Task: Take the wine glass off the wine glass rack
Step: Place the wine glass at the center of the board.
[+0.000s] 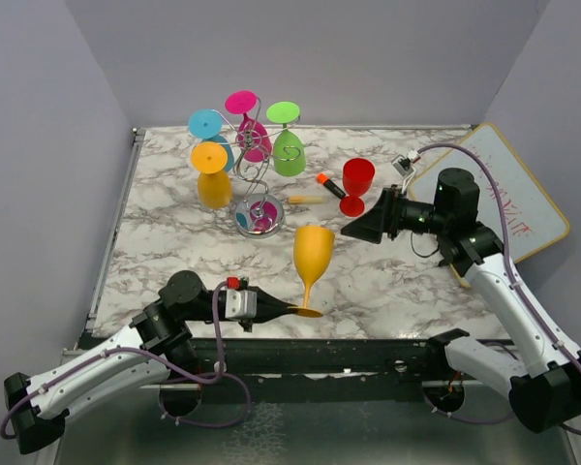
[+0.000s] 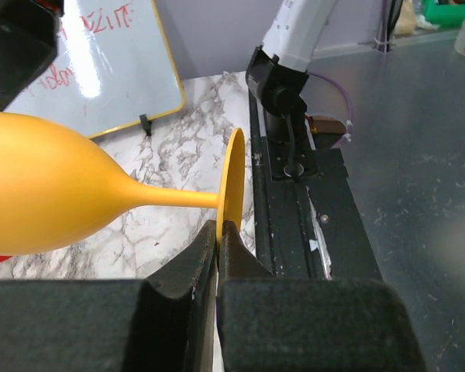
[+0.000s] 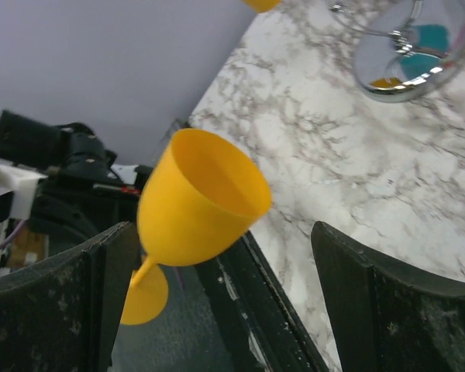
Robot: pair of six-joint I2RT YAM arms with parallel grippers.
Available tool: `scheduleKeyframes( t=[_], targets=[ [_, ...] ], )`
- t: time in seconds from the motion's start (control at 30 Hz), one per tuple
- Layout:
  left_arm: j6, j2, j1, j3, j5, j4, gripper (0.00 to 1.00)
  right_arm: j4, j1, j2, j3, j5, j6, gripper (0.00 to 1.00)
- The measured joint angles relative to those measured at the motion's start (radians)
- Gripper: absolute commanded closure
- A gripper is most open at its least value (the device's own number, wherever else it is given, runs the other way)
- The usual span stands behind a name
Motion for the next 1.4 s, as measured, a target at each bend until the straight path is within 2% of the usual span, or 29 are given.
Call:
scheduleKeyframes(
  t=[0.17,0.33,0.43,0.57,0.83,1.07,1.27,1.33,1.4],
  targets=[
    [0.071,0.012,0.0,0.002,0.061,-0.018,1.0,0.116,0.0,0.027,0.001,-0.167,0.027,0.07],
    [0.126,0.035,0.0,0.03,0.127,-0.045,1.0,0.109,0.0,0.087,0.045,-0.242,-0.017,0.11],
    [0.148,0.069,0.0,0.059,0.176,-0.053,1.0,0.113,0.0,0.109,0.063,-0.292,-0.038,0.17],
    [0.19,0.086,0.0,0.08,0.208,-0.079,1.0,0.142,0.0,0.135,0.064,-0.379,-0.023,0.31],
    [0.326,0.109,0.0,0.139,0.208,-0.202,1.0,0.204,0.024,0.139,0.034,-0.502,0.054,0.36],
    [0.445,0.169,0.0,0.193,0.209,-0.285,1.0,0.213,0.06,0.121,0.031,-0.566,0.077,0.52],
    [0.499,0.195,0.0,0.229,0.21,-0.333,1.0,0.213,0.062,0.121,0.031,-0.574,0.087,0.73],
    [0.512,0.195,0.0,0.232,0.21,-0.343,1.0,0.213,0.067,0.121,0.031,-0.575,0.089,0.76],
    [0.523,0.195,-0.002,0.232,0.209,-0.348,1.0,0.213,0.071,0.119,0.031,-0.575,0.093,0.86]
  ],
)
